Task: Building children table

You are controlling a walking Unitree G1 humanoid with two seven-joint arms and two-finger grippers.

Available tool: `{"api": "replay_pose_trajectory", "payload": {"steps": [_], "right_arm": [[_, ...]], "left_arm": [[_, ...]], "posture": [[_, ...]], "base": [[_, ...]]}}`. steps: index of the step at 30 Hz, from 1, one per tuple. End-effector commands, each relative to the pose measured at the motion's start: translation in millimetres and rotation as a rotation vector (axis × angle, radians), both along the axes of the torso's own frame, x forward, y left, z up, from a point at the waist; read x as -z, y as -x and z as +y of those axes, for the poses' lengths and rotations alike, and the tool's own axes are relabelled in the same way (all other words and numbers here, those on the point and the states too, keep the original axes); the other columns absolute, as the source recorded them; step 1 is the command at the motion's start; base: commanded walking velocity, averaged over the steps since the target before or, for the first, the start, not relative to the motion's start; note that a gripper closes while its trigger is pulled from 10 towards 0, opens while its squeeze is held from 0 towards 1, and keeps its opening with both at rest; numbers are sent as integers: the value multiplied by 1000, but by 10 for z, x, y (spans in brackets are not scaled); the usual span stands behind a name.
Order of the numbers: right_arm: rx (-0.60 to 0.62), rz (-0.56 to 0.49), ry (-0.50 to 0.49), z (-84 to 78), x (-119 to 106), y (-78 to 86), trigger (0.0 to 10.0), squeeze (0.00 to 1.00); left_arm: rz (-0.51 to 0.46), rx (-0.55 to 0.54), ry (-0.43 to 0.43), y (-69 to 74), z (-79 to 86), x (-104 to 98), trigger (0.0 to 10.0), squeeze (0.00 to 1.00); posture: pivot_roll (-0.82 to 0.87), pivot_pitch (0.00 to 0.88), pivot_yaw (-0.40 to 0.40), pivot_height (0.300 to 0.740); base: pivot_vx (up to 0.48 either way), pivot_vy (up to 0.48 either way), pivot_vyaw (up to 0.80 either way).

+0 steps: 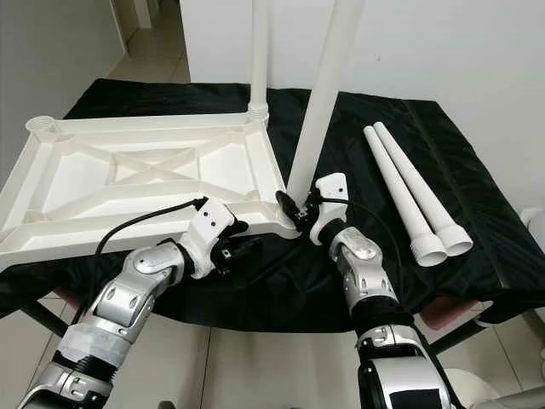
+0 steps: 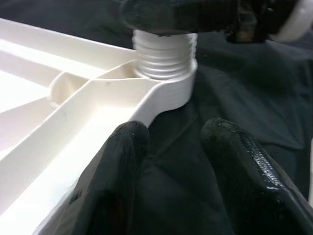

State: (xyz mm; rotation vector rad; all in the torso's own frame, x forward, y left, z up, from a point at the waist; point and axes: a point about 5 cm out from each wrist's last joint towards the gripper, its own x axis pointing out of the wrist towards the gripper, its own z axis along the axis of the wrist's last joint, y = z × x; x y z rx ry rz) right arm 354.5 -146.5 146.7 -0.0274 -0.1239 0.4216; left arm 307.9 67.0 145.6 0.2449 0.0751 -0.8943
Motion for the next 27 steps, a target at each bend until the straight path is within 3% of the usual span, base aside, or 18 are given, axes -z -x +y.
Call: {"api": "replay_pose_trajectory", "payload": {"steps": [1, 16, 27], "right_arm": [[99, 56, 13, -28, 142, 36, 10000, 0], [505, 97, -158, 307, 190, 236, 10000, 0], [472, 61, -179, 401, 83, 261, 10000, 0]], "left_arm": [[-70, -248, 6, -117, 109, -18, 10000, 0], [-81, -250, 24, -142, 156, -25, 10000, 0], [-95, -233, 35, -164, 139, -64, 10000, 0]], "posture": [[21, 38, -28, 740], [18, 20, -35, 740], [7, 13, -27, 740]], "base": [[0, 0, 0], [0, 0, 0], [0, 0, 0]]}}
